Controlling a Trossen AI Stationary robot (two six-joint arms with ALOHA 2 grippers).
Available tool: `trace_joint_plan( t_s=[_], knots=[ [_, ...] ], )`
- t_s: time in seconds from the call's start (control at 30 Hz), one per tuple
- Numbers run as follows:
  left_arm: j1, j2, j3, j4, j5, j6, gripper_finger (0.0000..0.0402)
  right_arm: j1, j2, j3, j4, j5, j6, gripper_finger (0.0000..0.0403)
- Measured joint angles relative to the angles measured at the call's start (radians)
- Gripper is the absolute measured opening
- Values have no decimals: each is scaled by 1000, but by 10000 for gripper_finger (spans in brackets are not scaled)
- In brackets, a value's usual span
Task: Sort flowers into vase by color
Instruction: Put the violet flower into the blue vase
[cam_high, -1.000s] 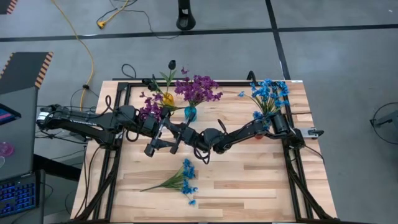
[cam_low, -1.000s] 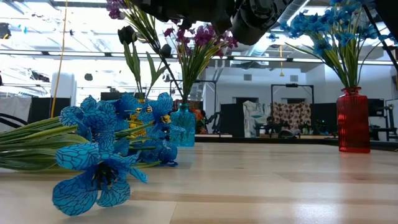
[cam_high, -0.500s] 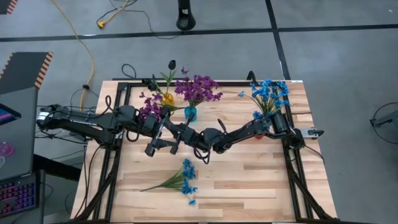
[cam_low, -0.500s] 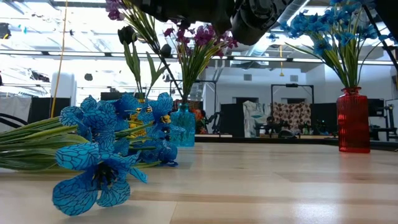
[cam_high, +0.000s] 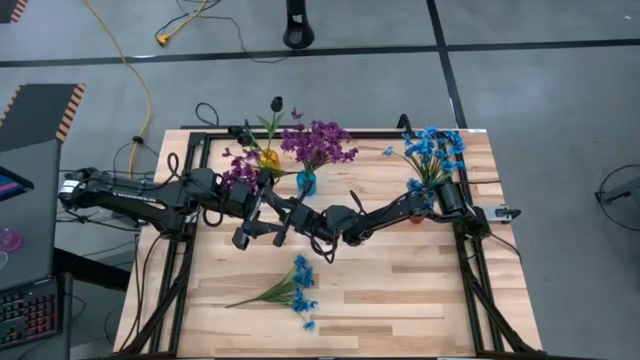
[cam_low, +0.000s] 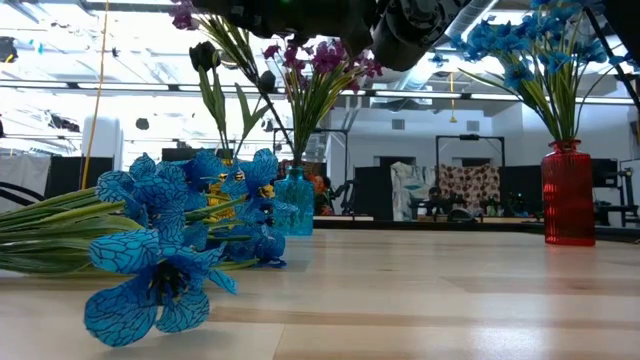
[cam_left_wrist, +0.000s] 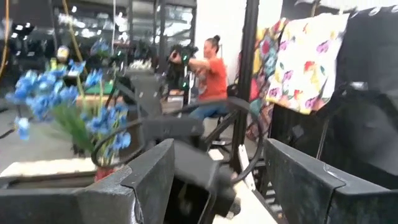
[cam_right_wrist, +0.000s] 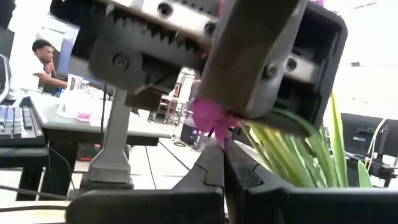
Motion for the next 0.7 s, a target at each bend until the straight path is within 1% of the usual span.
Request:
trace_joint_plan(
  t_s=[0.1,0.37,0.53,0.7],
  knots=[
    [-1,0,0,38,21,-27,235,0,0,0,-6,2,0,16],
    [0,0,0,68,22,-119,235,-7,0,0,-11,32,-1,16],
    [0,0,0,66,22,-124,235,-9,0,0,-11,100,-4,16],
    [0,0,0,65,22,-121,235,-10,0,0,-15,107,-11,17]
  ],
)
